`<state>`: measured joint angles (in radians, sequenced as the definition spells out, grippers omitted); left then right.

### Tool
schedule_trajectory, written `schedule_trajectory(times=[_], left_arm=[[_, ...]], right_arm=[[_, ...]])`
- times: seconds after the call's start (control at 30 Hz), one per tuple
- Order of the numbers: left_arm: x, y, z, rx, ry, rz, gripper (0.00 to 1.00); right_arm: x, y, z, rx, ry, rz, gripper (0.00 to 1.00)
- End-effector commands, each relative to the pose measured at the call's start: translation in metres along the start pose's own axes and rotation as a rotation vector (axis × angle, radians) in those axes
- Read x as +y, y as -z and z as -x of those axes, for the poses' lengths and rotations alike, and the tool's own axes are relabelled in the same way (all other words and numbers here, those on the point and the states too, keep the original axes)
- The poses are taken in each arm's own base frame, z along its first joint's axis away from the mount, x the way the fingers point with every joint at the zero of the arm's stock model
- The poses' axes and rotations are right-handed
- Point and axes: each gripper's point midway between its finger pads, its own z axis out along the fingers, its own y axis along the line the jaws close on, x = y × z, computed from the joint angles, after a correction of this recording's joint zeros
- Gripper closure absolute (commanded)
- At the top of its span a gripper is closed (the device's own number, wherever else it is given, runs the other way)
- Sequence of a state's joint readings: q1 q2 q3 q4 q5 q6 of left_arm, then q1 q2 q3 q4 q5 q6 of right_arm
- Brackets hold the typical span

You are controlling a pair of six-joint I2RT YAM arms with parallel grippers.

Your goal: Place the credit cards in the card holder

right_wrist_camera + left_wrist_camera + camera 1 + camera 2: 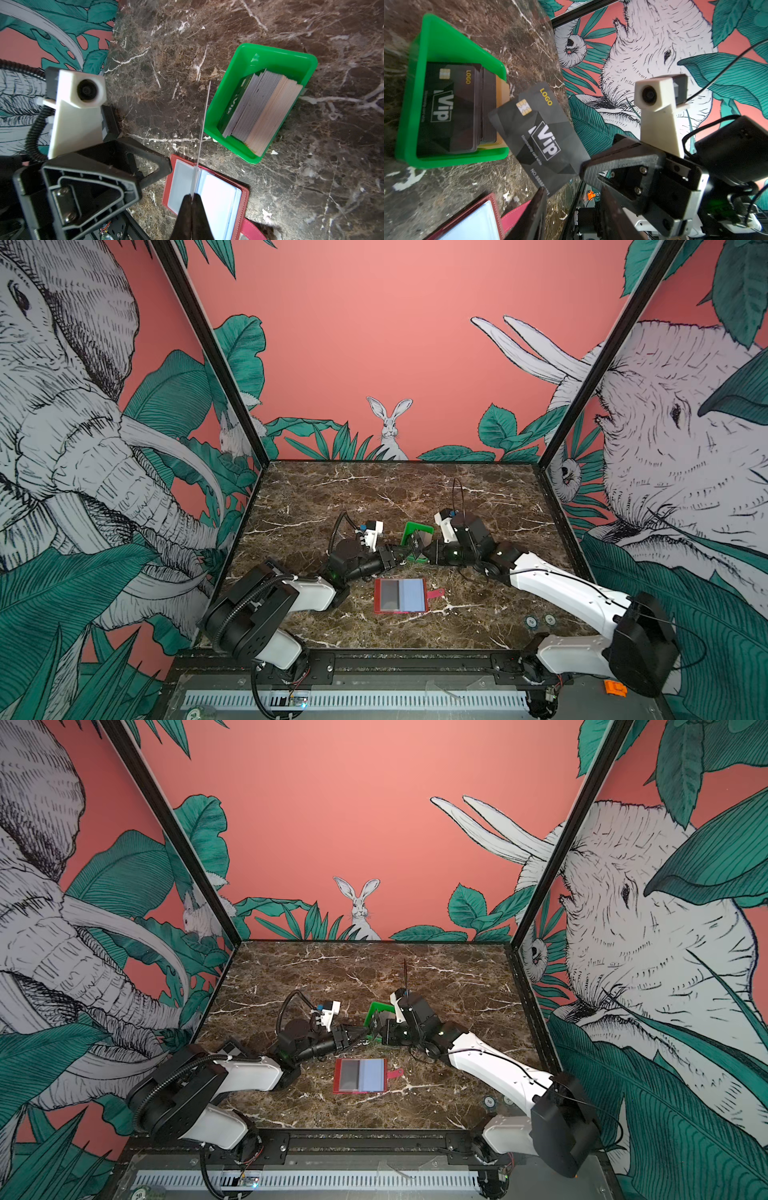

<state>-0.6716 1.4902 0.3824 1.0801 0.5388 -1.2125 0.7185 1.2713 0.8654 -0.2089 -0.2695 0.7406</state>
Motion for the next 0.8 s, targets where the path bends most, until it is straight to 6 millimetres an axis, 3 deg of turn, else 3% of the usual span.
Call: schedule_trajectory(times=[0.0,0.37,0.5,0.77], left_arm=[[-0.023,0.004,0.008,-0.048,-0.018,-0.094,0.56],[-0.045,0.004,0.015,-0.056,0.007,-0.193,0.49],[-0.051,0.002,0.017,-0.051,0.023,-0.221,0.52],[-0.067,0.003,0.021,-0.057,0.028,-0.266,0.65]], right_arm=[[0.019,0.022,0.019,-0.067,0.002,0.046,1.00],[0.044,0.052,0.025,-0.117,-0.031,0.165,1.00],[0.054,0.056,0.025,-0.131,-0.051,0.236,1.00],[0.055,0.048,0.018,-0.125,-0.088,0.297,1.00]])
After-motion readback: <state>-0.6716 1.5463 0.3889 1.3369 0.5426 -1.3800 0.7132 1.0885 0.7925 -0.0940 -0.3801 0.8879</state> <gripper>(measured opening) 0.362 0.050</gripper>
